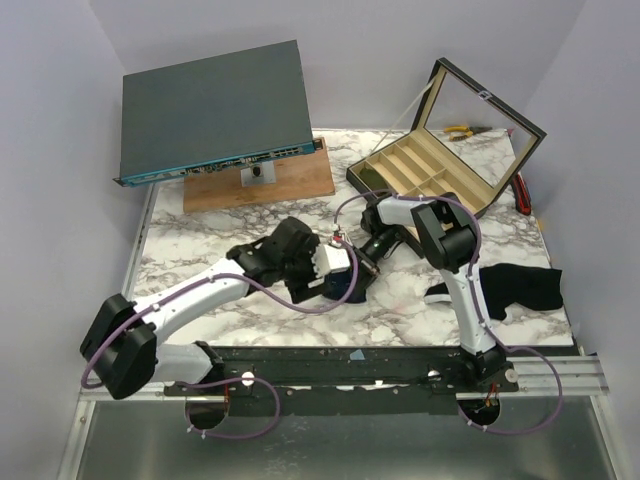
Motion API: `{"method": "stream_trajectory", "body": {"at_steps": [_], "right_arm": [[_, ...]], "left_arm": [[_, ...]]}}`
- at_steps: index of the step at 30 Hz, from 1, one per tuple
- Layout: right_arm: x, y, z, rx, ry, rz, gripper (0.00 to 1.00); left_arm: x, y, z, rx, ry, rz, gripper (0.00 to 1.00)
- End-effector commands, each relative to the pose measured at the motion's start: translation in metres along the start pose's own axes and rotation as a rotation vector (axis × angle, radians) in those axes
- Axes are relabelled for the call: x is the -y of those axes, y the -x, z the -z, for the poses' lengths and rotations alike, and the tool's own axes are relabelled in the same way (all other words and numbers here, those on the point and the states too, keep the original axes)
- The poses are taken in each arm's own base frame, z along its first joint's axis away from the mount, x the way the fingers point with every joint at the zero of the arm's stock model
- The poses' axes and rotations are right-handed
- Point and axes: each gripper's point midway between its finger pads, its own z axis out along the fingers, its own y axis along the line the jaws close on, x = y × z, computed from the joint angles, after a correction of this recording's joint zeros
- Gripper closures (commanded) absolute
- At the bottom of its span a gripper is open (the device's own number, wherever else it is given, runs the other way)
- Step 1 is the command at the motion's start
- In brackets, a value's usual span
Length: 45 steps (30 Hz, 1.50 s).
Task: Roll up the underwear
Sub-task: Roll the underwear to the center of the board.
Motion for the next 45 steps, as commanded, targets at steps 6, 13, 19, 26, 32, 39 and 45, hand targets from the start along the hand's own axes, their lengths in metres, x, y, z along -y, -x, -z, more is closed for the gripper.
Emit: {"method": "stream_trajectory", "body": {"at_steps": [6, 13, 19, 26, 32, 39, 45], "right_arm": [[0.036, -0.019, -0.004, -0.095, -0.061, -0.027, 0.96], [0.041, -0.026, -0.003, -0.114, -0.081, -0.04, 0.96], [0.042, -0.031, -0.001, -0.125, -0.096, -0.041, 0.96], [0.042, -0.034, 0.003, -0.127, -0.109, -0.043, 0.96], [0.039, -0.031, 0.004, -0.105, -0.11, -0.05, 0.93], [0.032, -0.024, 0.009, -0.037, -0.139, -0.048, 0.8], [0.023, -0.016, 0.032, 0.046, -0.187, -0.031, 0.53]], "left_arm": [[0.016, 0.044, -0.052, -0.007, -0.002, -0.23, 0.12], [0.037, 0.05, -0.076, -0.032, -0.107, -0.223, 0.08], [0.045, 0.038, -0.091, -0.09, -0.153, -0.205, 0.12], [0.056, 0.025, -0.101, -0.154, -0.216, -0.168, 0.26], [0.072, 0.019, -0.107, -0.188, -0.305, -0.104, 0.57], [0.084, 0.019, -0.105, -0.215, -0.402, -0.012, 1.0], [0.082, 0.022, -0.104, -0.217, -0.486, 0.106, 1.0]]}}
